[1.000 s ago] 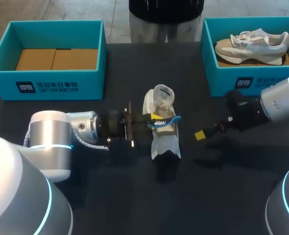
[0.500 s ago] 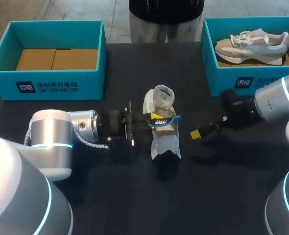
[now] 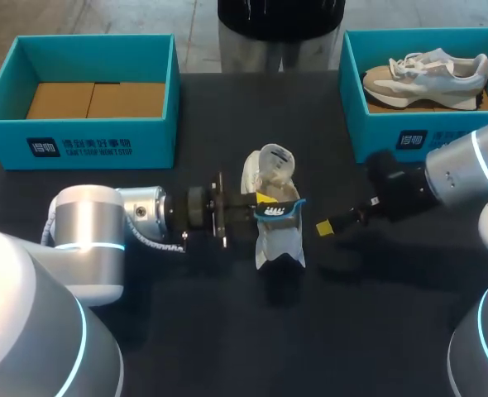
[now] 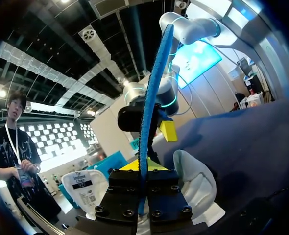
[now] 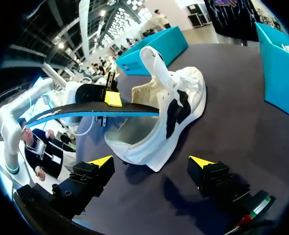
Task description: Take the shoe out of the shoebox, open the shoe tongue, remove and reinsert the insole, then place the shoe into the shoebox
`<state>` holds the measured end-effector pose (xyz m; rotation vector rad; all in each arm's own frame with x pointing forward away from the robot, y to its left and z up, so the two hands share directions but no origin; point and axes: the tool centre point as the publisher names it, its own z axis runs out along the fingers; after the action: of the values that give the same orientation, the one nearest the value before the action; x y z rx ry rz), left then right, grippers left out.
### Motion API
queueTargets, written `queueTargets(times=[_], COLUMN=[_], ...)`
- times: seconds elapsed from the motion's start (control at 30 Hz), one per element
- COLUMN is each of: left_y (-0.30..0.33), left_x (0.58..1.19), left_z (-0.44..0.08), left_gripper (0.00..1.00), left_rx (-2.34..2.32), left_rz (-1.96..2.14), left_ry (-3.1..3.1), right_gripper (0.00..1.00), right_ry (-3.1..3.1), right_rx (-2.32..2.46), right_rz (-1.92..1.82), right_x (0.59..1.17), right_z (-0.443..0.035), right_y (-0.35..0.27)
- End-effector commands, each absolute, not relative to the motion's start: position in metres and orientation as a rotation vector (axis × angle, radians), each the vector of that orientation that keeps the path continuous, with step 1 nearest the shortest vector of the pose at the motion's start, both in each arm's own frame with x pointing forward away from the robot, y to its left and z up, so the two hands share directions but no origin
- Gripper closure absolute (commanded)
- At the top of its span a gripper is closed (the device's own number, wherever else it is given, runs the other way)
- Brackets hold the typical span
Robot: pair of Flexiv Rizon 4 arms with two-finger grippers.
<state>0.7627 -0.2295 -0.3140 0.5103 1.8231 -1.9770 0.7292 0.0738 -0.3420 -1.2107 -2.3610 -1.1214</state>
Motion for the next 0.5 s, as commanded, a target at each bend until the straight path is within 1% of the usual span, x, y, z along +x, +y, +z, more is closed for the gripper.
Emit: queueTargets(times=[0.03, 0.5], left_y=[-0.231, -0.229], left_x=[0.765, 0.771], left_z=[-0.315, -0.325], left_gripper=[1.00, 1.00], left_rx=[0.509, 0.503], left_rz=[-1.967, -1.934], left_ry=[1.831, 1.855], right_gripper=[0.00, 0.00], right_ry=[-2.362, -2.362], right_rx=[-1.211, -1.211], right_rz=[-1.121, -1.121], right_x=[0.729, 0.729], right_z=[-0.342, -0.342], right_y=[0.074, 0.074])
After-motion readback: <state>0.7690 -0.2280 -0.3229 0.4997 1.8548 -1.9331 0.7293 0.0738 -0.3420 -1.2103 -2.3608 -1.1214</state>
